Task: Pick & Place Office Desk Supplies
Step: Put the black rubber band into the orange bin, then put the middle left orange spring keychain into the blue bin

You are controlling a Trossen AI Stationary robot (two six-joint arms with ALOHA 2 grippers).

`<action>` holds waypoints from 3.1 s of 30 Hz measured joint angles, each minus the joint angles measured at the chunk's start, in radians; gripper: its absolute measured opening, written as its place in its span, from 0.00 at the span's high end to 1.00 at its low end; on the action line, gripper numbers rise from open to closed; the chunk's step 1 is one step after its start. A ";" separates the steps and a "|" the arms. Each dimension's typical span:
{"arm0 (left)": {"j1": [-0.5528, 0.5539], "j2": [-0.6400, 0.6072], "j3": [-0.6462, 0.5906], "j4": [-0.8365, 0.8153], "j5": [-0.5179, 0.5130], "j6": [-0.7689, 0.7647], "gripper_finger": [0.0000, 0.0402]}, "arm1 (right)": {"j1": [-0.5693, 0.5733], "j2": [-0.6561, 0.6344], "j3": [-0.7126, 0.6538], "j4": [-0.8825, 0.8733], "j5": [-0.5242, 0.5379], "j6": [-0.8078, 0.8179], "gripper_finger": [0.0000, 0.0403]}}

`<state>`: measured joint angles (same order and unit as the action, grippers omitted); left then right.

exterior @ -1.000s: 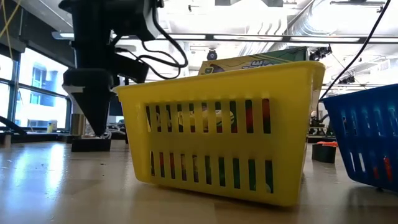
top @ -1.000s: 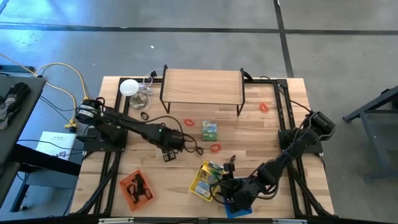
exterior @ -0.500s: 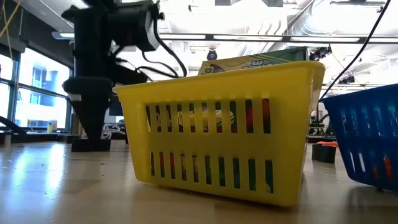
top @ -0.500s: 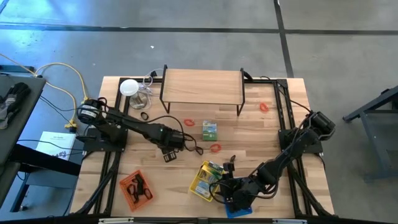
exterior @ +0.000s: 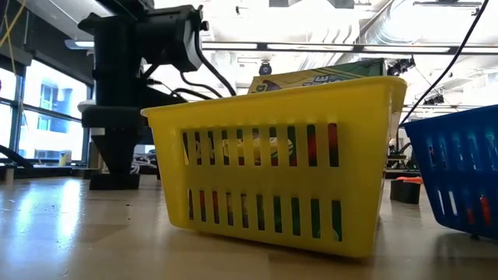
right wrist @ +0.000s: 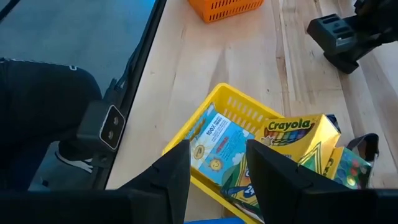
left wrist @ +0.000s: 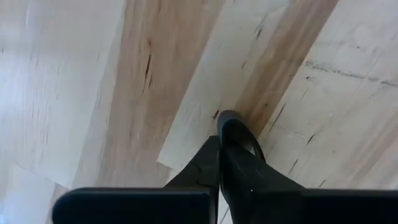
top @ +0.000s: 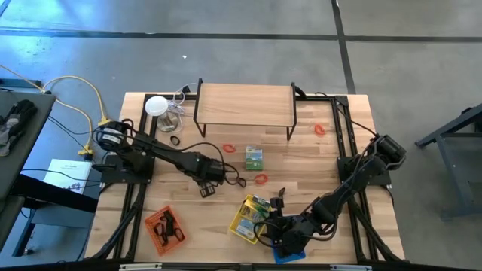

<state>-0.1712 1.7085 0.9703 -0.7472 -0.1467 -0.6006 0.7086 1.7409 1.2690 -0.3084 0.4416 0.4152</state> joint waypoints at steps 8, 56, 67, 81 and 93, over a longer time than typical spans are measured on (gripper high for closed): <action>-0.114 -0.134 0.046 -0.115 0.027 -0.174 1.00 | 0.000 0.000 0.000 0.000 0.000 -0.024 0.64; -0.695 -0.278 0.120 -0.177 0.246 -0.772 0.77 | -0.003 -0.001 0.000 0.069 -0.035 -0.048 0.64; -0.441 -0.394 0.120 -0.175 -0.476 0.093 0.77 | -0.001 -0.001 0.000 0.102 -0.079 -0.080 0.64; 0.023 -0.242 0.118 0.018 -0.210 0.488 0.77 | 0.031 -0.001 0.000 0.103 -0.076 -0.107 0.64; 0.235 -0.088 0.086 0.244 -0.024 0.741 0.77 | 0.031 -0.001 0.000 0.090 -0.076 -0.124 0.64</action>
<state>0.0639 1.6207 1.0565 -0.5037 -0.1711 0.1407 0.7399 1.7397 1.2690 -0.2185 0.3660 0.2910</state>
